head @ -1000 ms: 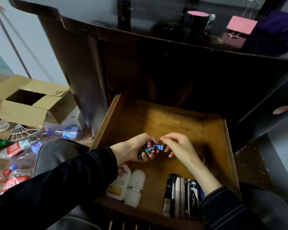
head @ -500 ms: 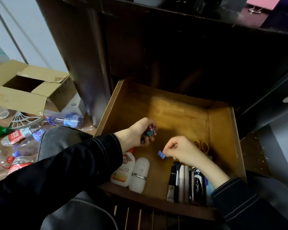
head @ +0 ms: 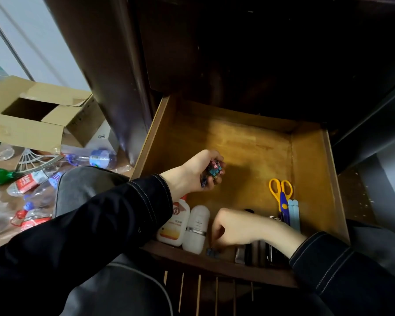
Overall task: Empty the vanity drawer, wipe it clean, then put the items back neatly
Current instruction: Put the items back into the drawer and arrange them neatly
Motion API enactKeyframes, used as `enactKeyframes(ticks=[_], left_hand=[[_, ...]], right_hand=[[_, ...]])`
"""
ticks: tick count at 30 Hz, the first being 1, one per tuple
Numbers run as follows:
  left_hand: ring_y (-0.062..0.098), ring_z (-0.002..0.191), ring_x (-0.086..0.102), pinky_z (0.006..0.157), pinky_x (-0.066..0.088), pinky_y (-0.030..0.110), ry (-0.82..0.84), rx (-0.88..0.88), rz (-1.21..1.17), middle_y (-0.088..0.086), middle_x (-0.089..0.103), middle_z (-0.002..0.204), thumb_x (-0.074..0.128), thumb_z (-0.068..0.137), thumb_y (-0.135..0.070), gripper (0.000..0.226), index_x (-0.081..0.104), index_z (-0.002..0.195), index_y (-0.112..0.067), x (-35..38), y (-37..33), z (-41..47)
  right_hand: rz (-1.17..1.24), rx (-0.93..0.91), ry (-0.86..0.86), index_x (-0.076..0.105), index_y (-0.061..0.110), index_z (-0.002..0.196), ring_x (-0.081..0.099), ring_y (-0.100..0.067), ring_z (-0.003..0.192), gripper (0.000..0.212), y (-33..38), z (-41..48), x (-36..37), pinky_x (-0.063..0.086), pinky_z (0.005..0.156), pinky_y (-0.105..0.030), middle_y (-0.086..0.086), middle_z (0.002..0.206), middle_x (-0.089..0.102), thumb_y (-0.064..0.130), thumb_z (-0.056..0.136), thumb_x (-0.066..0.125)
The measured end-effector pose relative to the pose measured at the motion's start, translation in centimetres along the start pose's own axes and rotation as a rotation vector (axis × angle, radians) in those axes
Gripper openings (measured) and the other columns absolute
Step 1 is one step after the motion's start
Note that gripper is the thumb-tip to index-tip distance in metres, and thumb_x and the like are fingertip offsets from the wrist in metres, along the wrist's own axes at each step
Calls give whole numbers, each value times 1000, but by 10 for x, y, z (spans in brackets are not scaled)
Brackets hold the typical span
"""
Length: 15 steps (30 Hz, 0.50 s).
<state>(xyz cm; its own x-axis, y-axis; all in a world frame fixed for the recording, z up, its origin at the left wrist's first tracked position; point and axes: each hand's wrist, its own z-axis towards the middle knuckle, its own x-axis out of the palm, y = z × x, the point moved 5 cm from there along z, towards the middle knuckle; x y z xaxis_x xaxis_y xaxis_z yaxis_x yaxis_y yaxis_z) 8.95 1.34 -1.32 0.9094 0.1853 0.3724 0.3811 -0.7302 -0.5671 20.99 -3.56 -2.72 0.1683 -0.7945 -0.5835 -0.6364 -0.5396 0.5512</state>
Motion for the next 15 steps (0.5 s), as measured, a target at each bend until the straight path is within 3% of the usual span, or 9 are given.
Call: enactKeyframes(ticks=[4, 7, 9, 11, 15], left_hand=[[12, 51, 47, 34, 31, 15, -5, -4, -4, 2, 54, 66, 54, 91, -22, 12, 56, 84, -13, 1, 1, -2], [12, 52, 47, 35, 30, 14, -14, -6, -12, 2, 54, 66, 53, 92, -23, 14, 56, 84, -13, 1, 2, -3], [13, 52, 46, 34, 29, 15, -17, -16, -23, 2, 54, 65, 50, 93, -24, 17, 56, 82, -13, 1, 3, -2], [14, 52, 46, 35, 29, 15, -32, -28, -36, 3, 54, 63, 48, 94, -26, 21, 56, 79, -13, 0, 4, -2], [15, 53, 49, 36, 31, 15, -85, -40, -33, 6, 56, 69, 46, 96, -28, 22, 57, 87, -11, -1, 7, -3]], right_hand=[[5, -4, 33, 70, 9, 73, 42, -10, 51, 15, 1, 2, 5, 33, 51, -30, -4, 59, 55, 18, 85, 69], [47, -24, 34, 72, 6, 76, 46, -12, 53, 24, 1, 0, 1, 36, 52, -32, -12, 65, 62, 26, 89, 70], [171, 7, -26, 74, 9, 76, 52, -7, 51, 31, -4, -5, -14, 41, 49, -26, -4, 64, 68, 33, 94, 66], [293, 79, -202, 74, 16, 78, 53, -3, 49, 33, -14, -14, -40, 42, 49, -22, 3, 66, 73, 38, 98, 62], [388, 107, -825, 72, 27, 80, 55, 1, 53, 26, -30, -41, -90, 49, 62, -27, 13, 73, 72, 42, 97, 59]])
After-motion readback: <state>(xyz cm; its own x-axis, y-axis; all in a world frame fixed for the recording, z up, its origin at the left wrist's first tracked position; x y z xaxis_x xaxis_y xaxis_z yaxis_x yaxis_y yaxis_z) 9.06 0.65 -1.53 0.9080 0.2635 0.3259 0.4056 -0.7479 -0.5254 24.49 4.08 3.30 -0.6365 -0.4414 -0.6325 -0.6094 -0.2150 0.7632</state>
